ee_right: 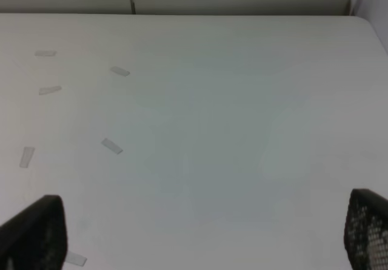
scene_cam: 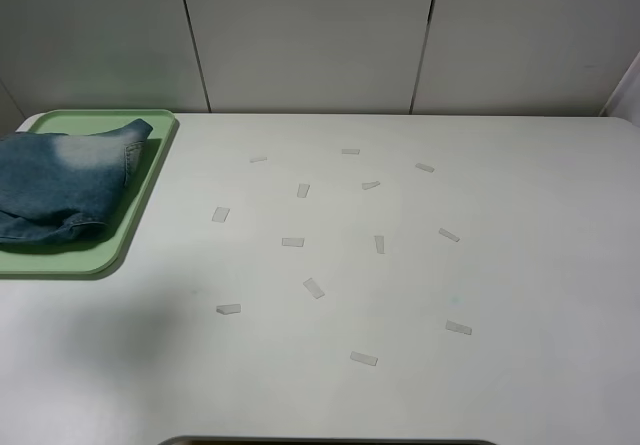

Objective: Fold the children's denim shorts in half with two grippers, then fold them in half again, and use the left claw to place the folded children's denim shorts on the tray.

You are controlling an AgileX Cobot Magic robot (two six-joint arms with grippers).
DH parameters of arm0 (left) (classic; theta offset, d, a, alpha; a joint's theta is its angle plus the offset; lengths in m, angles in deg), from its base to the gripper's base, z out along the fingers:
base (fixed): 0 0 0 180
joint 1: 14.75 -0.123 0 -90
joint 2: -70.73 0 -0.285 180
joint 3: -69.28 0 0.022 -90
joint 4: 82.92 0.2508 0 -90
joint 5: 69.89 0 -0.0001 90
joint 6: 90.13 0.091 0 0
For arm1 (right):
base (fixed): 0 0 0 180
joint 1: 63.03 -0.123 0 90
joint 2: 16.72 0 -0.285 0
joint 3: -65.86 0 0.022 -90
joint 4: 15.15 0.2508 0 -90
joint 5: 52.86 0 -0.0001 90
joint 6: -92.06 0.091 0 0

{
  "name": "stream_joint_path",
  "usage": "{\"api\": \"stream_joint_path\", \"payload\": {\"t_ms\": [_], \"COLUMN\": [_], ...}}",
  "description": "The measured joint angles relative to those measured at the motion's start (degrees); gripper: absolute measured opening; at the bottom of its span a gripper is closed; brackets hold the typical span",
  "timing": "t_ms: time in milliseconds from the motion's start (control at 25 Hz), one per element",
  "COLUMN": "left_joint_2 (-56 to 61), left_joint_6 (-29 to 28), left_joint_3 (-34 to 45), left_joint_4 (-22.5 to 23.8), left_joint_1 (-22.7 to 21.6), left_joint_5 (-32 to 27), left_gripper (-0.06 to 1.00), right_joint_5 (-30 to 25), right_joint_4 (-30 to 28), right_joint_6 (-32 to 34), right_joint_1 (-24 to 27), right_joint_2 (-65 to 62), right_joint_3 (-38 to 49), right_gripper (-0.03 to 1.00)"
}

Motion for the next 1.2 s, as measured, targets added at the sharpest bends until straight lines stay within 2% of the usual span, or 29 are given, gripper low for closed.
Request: {"api": "stream_joint_path", "payload": {"t_ms": [160,640,1080,1200], "left_joint_2": [5.84,33.15,56.65,61.83], "left_joint_6": [0.47,1.96,2.89,5.51], "left_joint_3": [3.12,21.5,32.48,34.76], "left_joint_4": [-1.47,-1.9,-9.11,-9.75], "left_joint_1": [0.0,0.0,0.0,0.0], "left_joint_5": [-0.27,-0.33,-0.33,-0.33], "left_gripper": [0.99,0.99,0.99,0.99], "right_joint_5": [0.0,0.0,0.0,0.0], "right_joint_4": [0.0,0.0,0.0,0.0], "right_joint_6": [0.0,0.0,0.0,0.0], "right_joint_1": [0.0,0.0,0.0,0.0], "right_joint_2": [0.0,0.0,0.0,0.0], "right_joint_3": [0.0,0.0,0.0,0.0], "right_gripper": [0.69,0.69,0.69,0.69]}}
